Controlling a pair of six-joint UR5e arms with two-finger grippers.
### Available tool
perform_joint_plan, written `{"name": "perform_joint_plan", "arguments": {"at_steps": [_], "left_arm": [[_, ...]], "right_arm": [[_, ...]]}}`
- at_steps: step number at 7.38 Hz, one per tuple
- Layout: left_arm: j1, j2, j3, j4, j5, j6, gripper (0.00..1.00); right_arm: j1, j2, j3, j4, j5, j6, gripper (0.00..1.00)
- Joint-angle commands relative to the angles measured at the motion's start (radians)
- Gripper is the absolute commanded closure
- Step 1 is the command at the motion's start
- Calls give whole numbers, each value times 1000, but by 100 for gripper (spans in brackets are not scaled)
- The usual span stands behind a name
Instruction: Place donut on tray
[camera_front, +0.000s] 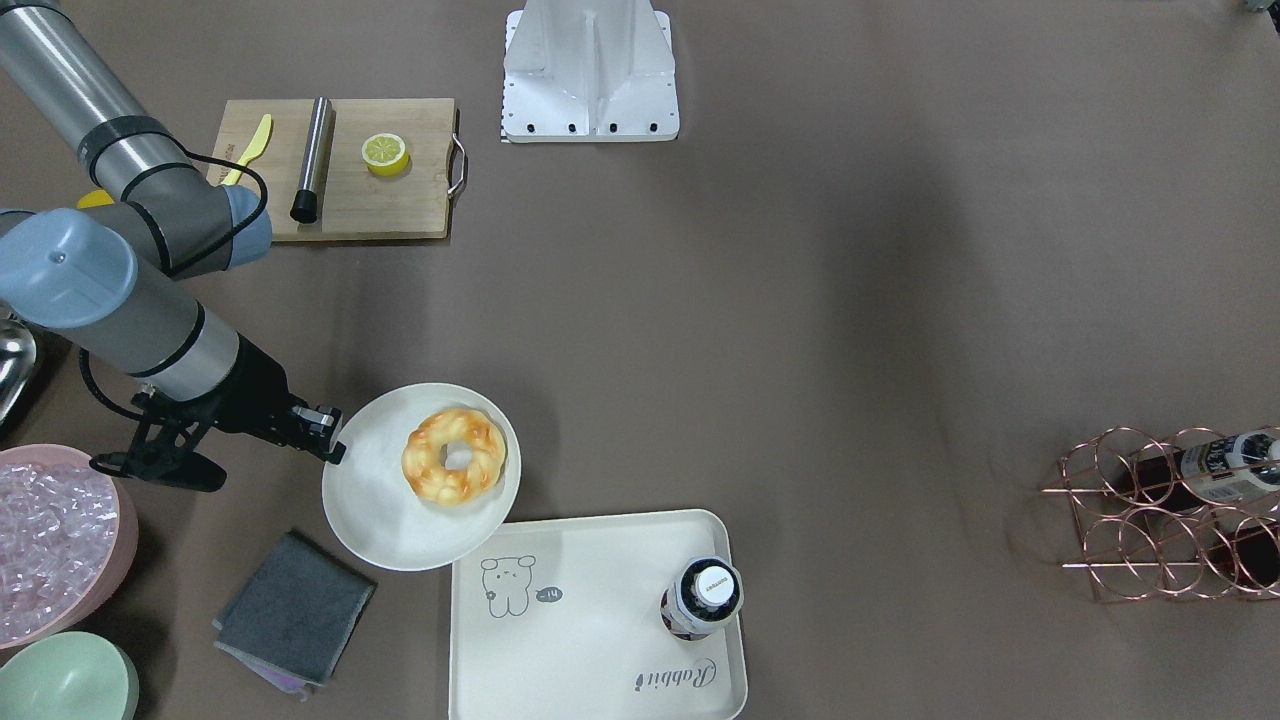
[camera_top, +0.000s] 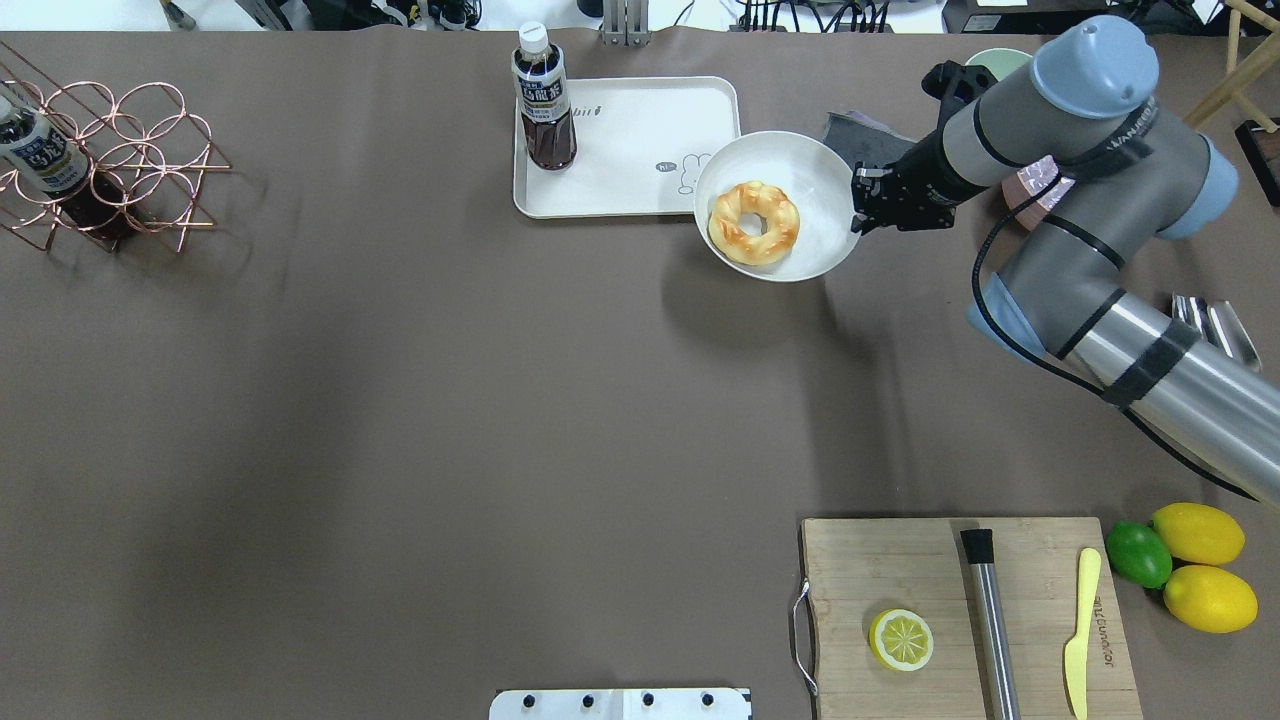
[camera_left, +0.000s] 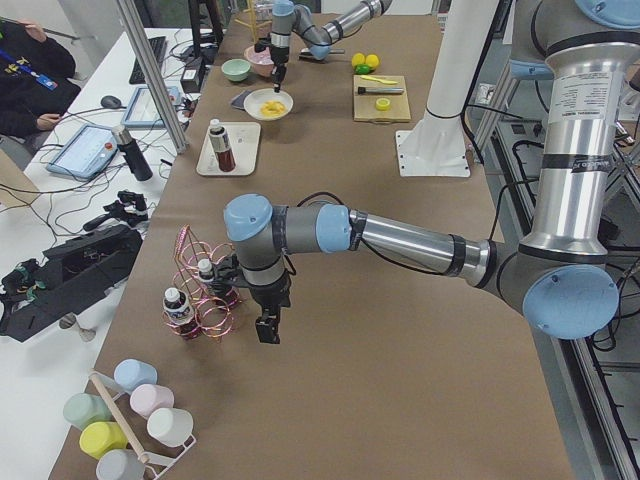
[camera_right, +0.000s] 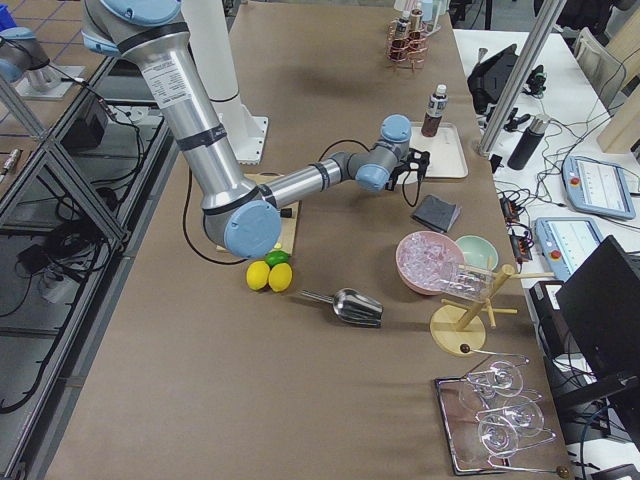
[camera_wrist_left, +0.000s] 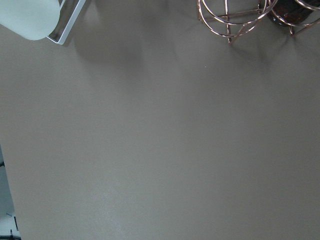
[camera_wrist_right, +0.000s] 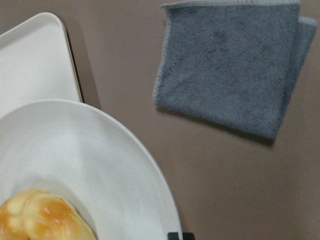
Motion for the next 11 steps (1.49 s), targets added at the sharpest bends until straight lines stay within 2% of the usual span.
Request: {"name": "perform_joint_plan", "arguments": {"at_steps": [1, 5, 7, 9, 11], "left_arm": [[1, -1, 5, 0, -1, -1, 2], [1, -14, 12, 0, -1, -2, 2], [0, -19, 12, 0, -1, -2, 2], [0, -25, 12, 0, 0, -25, 2], [0, -33, 12, 0, 0, -51, 2]], "right_arm": [[11, 171, -197, -31, -13, -4, 100], [-4, 399, -473, -41, -78, -7, 100], [-5, 471, -626, 66, -87, -9, 100], [-13, 531, -698, 68, -111, -7, 100], [-16, 541, -704, 70, -118, -3, 100]]}}
